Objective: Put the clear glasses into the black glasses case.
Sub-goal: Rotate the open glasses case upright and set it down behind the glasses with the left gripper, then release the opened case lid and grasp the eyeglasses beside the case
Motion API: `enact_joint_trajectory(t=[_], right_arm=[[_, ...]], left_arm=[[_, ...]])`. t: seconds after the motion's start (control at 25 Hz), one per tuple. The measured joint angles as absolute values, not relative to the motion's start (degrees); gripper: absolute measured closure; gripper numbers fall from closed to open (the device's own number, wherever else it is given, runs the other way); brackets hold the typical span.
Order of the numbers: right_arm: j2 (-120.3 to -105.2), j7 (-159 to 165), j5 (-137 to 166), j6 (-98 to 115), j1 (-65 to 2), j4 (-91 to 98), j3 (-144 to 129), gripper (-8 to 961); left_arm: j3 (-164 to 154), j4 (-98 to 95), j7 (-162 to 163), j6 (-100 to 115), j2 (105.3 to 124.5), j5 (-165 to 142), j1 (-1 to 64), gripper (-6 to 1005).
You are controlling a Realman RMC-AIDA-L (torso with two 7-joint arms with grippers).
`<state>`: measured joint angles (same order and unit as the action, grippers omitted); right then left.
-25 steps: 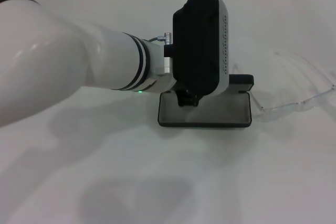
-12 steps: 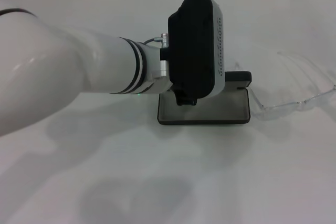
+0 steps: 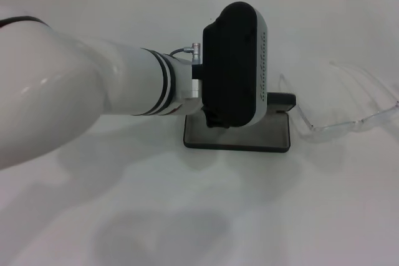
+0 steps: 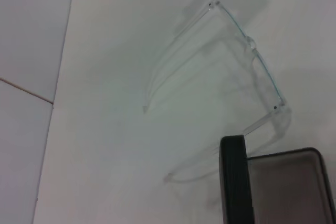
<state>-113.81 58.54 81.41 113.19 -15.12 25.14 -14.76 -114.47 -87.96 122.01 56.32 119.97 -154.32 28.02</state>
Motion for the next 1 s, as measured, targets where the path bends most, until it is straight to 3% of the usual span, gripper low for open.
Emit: enact_joint_trajectory(t=[0.24,0.6,0.8,1.0], right_arm=[[-113.81,58.37,81.37,113.06,-15.17,25.10,-14.76,278],[-113.54,59.83,82.32,110.97,-15.60,25.75,-16.07,296],[-111.62,64.71,88.86,107.74,-17.27,32.41,-24.26,312],[-108.26,71.40,99.84,108.14,-22.06,42.01,-34.09,327]], left_arm=[[-114.82,-88.79,121.92,56.42,119.95,-154.68,27.79,620],[-112.01,-98.71,121.15,59.47,119.69,-149.22,23.32,623],[-104.84,-104.53,118.64,59.88,119.69,-136.25,19.79,625],[-93.66,-105.91,114.98,60.39,119.63,-115.83,15.79,627]])
